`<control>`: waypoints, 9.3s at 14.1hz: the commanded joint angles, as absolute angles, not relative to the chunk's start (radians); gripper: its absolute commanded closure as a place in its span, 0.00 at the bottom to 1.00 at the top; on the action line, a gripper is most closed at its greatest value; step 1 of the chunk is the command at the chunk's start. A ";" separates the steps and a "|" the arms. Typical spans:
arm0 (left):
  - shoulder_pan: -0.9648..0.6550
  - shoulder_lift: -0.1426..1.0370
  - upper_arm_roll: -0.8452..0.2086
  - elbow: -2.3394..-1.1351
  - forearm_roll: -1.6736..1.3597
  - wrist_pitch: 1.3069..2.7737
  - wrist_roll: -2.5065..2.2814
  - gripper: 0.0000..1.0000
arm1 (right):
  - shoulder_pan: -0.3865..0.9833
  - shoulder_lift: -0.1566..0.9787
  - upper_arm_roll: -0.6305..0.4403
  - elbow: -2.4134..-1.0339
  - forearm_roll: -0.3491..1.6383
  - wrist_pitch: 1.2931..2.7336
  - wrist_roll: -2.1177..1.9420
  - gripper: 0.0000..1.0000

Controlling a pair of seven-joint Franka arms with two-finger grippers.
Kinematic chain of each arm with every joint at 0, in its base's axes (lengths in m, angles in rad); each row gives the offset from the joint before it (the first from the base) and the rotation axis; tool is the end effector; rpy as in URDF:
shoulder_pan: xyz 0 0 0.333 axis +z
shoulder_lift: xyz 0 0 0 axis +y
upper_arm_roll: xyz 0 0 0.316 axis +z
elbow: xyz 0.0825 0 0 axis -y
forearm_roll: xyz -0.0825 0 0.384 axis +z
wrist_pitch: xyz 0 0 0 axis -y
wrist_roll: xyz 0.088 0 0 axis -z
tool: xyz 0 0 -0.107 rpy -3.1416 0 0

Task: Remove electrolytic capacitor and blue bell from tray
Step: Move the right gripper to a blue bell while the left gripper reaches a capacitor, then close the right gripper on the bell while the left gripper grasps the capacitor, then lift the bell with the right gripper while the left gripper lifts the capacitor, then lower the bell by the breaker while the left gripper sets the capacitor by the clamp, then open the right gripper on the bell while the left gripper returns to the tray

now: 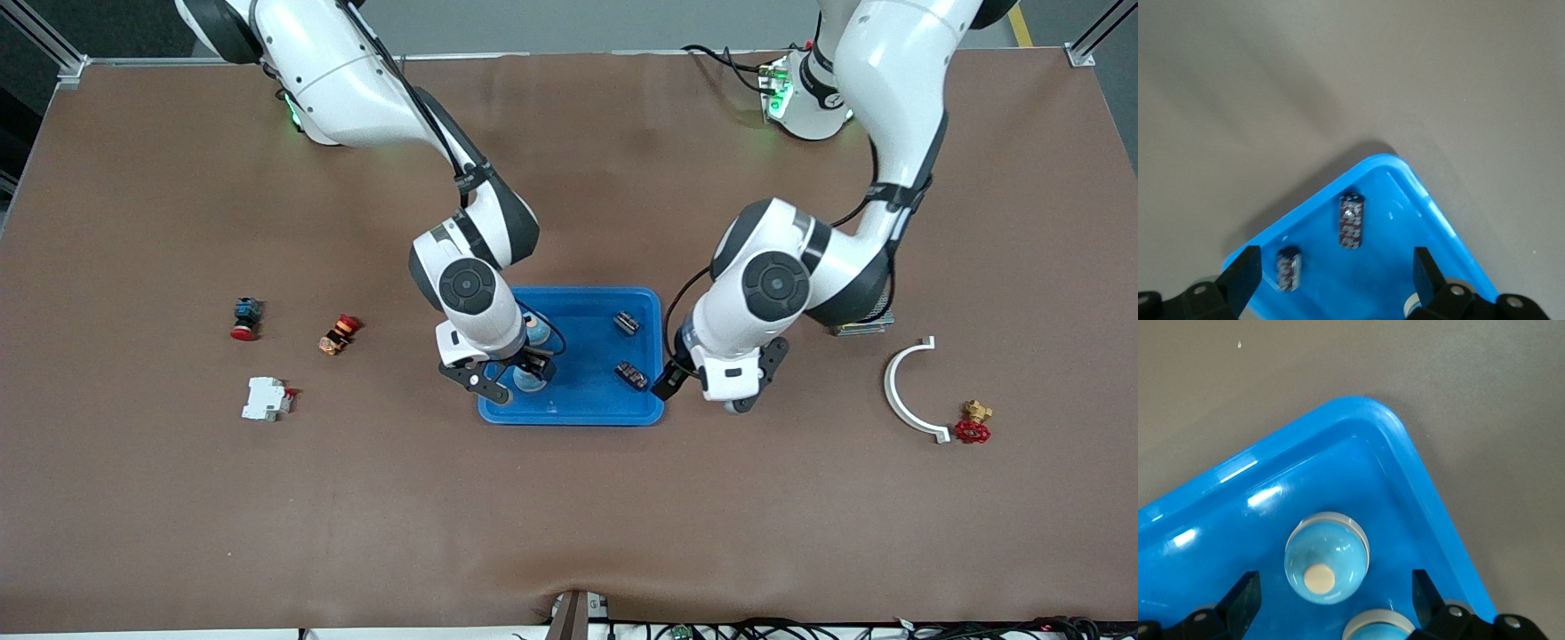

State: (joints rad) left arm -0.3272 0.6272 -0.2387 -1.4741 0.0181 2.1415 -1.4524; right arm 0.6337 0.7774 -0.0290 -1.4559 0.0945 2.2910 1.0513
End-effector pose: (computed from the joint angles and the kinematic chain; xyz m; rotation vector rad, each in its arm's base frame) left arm 0.6219 -0.3581 0.3237 2.7081 1.3503 -0.1110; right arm 0.5955 0.4189 0.2277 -2.9686 0.7548 -0.0009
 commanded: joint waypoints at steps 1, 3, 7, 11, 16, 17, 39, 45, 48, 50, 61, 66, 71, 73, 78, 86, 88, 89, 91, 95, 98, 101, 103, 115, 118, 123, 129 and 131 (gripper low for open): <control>-0.360 0.681 -0.225 -1.439 0.075 2.180 -1.515 0.00 | 0.644 0.808 -0.037 -1.393 0.098 2.273 1.072 0.00; -0.376 0.713 -0.225 -1.439 0.077 2.224 -1.520 0.00 | 0.652 0.819 -0.037 -1.384 0.100 2.272 1.075 0.00; -0.402 0.765 -0.224 -1.439 0.107 2.266 -1.554 0.00 | 0.663 0.847 -0.038 -1.362 0.098 2.273 1.095 0.00; -0.405 0.798 -0.222 -1.440 0.130 2.290 -1.577 0.00 | 0.672 0.865 -0.038 -1.361 0.098 2.289 1.100 0.00; -0.419 0.836 -0.221 -1.439 0.156 2.353 -1.595 0.00 | 0.672 0.885 -0.038 -1.356 0.097 2.303 1.097 0.00; -0.420 0.841 -0.221 -1.439 0.158 2.362 -1.595 0.00 | 0.672 0.888 -0.038 -1.356 0.097 2.304 1.097 0.00; -0.471 0.876 -0.172 -1.439 0.179 2.407 -1.606 0.88 | 0.655 0.884 -0.037 -1.298 0.103 2.223 1.048 1.00; -0.468 0.854 -0.172 -1.404 0.179 2.391 -1.605 0.95 | 0.580 0.851 -0.034 -1.189 0.103 1.974 0.881 1.00; -0.460 0.819 -0.172 -1.376 0.178 2.304 -1.600 0.95 | 0.532 0.802 -0.040 -1.189 0.103 1.936 0.761 1.00; -0.443 0.789 -0.175 -1.370 0.178 2.251 -1.583 0.95 | 0.487 0.763 -0.041 -1.200 0.101 1.907 0.659 1.00; -0.322 0.626 -0.187 -1.391 0.166 1.965 -1.082 0.95 | 0.198 0.629 -0.046 -1.308 0.092 1.856 0.017 1.00; -0.244 0.548 -0.187 -1.477 0.166 1.908 -0.853 0.95 | 0.048 0.627 -0.046 -1.341 0.092 1.856 -0.299 1.00; -0.146 0.495 -0.187 -1.552 0.166 1.908 -0.651 0.95 | -0.095 0.634 -0.048 -1.417 0.091 1.931 -0.578 1.00; -0.108 0.486 -0.189 -1.572 0.166 1.908 -0.586 0.95 | -0.149 0.638 -0.048 -1.451 0.091 1.998 -0.678 1.00; -0.006 0.474 -0.187 -1.676 0.169 2.038 -0.437 0.95 | -0.224 0.627 -0.046 -1.633 0.092 2.179 -0.800 1.00; 0.069 0.491 -0.184 -1.870 0.215 2.367 -0.334 0.95 | -0.290 0.634 -0.046 -1.776 0.092 2.357 -0.885 1.00; 0.081 0.517 -0.183 -1.868 0.251 2.397 -0.318 0.95 | -0.296 0.635 -0.046 -1.786 0.092 2.375 -0.887 1.00; 0.100 0.529 -0.184 -1.870 0.271 2.413 -0.314 0.95 | -0.296 0.635 -0.046 -1.786 0.092 2.375 -0.887 1.00; 0.112 0.554 -0.184 -1.870 0.311 2.436 -0.298 0.95 | -0.296 0.635 -0.048 -1.786 0.092 2.375 -0.887 1.00; 0.132 0.600 -0.184 -1.865 0.334 2.509 -0.295 0.95 | -0.305 0.644 -0.046 -1.786 0.092 2.384 -0.887 1.00; 0.129 0.612 -0.184 -1.865 0.334 2.530 -0.298 0.95 | -0.307 0.647 -0.046 -1.786 0.092 2.385 -0.885 1.00; 0.117 0.623 -0.184 -1.862 0.333 2.534 -0.318 0.95 | -0.308 0.655 -0.046 -1.786 0.094 2.395 -0.885 1.00; 0.117 0.630 -0.186 -1.862 0.333 2.540 -0.318 0.95 | -0.308 0.660 -0.046 -1.786 0.094 2.405 -0.885 1.00; 0.117 0.637 -0.184 -1.846 0.333 2.557 -0.313 0.00 | -0.308 0.681 -0.046 -1.784 0.103 2.428 -0.868 0.00; 0.123 0.606 -0.187 -1.830 0.330 2.498 -0.310 0.00 | -0.298 0.664 -0.044 -1.772 0.103 2.416 -0.865 0.00; 0.117 0.565 -0.268 -1.677 0.299 2.184 -0.389 0.00 | -0.256 0.623 -0.040 -1.626 0.103 2.171 -0.752 0.00; 0.109 0.549 -0.420 -1.462 0.230 1.850 -0.752 0.00 | -0.085 0.562 -0.046 -1.565 0.086 2.049 -0.384 0.00; 0.104 0.549 -0.487 -1.453 0.229 1.841 -0.971 0.00 | -0.019 0.557 -0.048 -1.565 0.081 2.039 -0.251 0.00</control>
State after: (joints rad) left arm 0.1109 0.5505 -0.4364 -1.4714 0.2416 1.8721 -0.8092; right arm -0.0659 0.5754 -0.0364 -1.5547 0.0932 2.0546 -0.3627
